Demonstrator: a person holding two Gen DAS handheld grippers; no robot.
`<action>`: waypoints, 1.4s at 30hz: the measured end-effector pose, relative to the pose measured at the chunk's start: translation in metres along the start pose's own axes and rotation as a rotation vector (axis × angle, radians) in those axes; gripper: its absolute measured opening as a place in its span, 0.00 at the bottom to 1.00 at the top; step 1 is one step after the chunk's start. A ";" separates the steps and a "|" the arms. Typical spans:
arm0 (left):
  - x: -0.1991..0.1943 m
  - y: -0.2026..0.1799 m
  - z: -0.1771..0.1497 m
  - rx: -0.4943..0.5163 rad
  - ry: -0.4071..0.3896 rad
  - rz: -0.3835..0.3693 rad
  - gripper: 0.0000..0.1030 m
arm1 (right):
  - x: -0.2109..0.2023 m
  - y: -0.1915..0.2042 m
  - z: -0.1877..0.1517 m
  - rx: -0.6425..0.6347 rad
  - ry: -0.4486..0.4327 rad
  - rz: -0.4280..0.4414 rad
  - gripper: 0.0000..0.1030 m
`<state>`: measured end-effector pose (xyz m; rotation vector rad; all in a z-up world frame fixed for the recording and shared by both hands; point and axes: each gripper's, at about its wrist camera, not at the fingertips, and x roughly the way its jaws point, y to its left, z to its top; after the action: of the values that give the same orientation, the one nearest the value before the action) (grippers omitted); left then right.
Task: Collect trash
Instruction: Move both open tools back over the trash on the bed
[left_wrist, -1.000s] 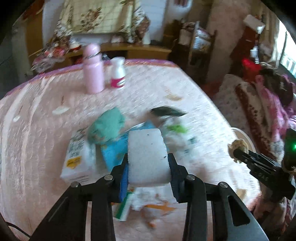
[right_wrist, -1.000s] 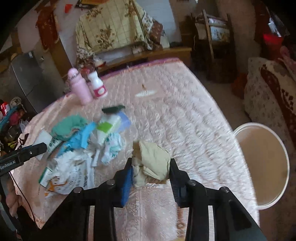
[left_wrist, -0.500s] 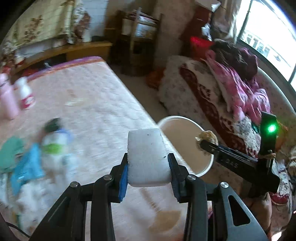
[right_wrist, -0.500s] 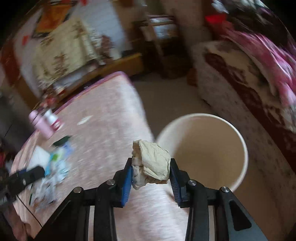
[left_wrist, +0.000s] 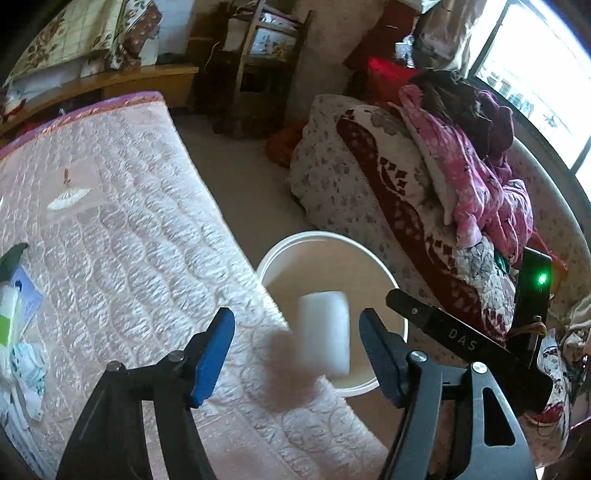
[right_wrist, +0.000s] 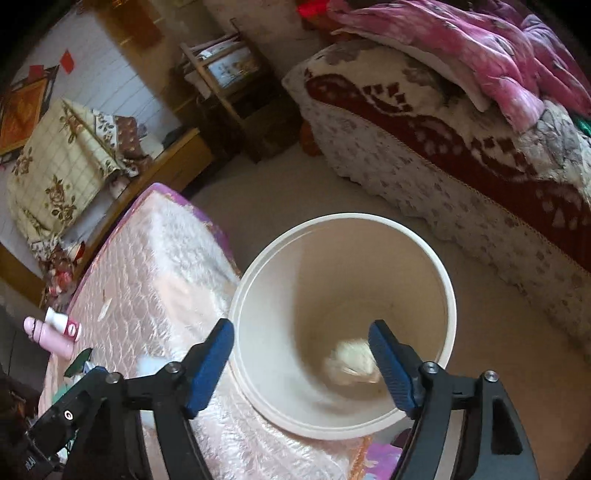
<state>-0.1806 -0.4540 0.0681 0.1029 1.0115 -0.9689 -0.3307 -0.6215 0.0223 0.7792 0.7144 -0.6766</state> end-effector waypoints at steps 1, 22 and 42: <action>-0.004 0.003 -0.001 -0.004 -0.001 0.011 0.69 | 0.001 0.000 0.000 -0.003 0.004 0.000 0.77; -0.150 0.098 -0.056 -0.047 -0.178 0.406 0.69 | -0.049 0.102 -0.049 -0.297 -0.034 0.007 0.77; -0.275 0.188 -0.117 -0.148 -0.272 0.569 0.73 | -0.094 0.212 -0.121 -0.452 -0.016 0.159 0.77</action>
<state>-0.1691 -0.1093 0.1444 0.1230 0.7378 -0.3740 -0.2618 -0.3857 0.1131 0.4081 0.7469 -0.3559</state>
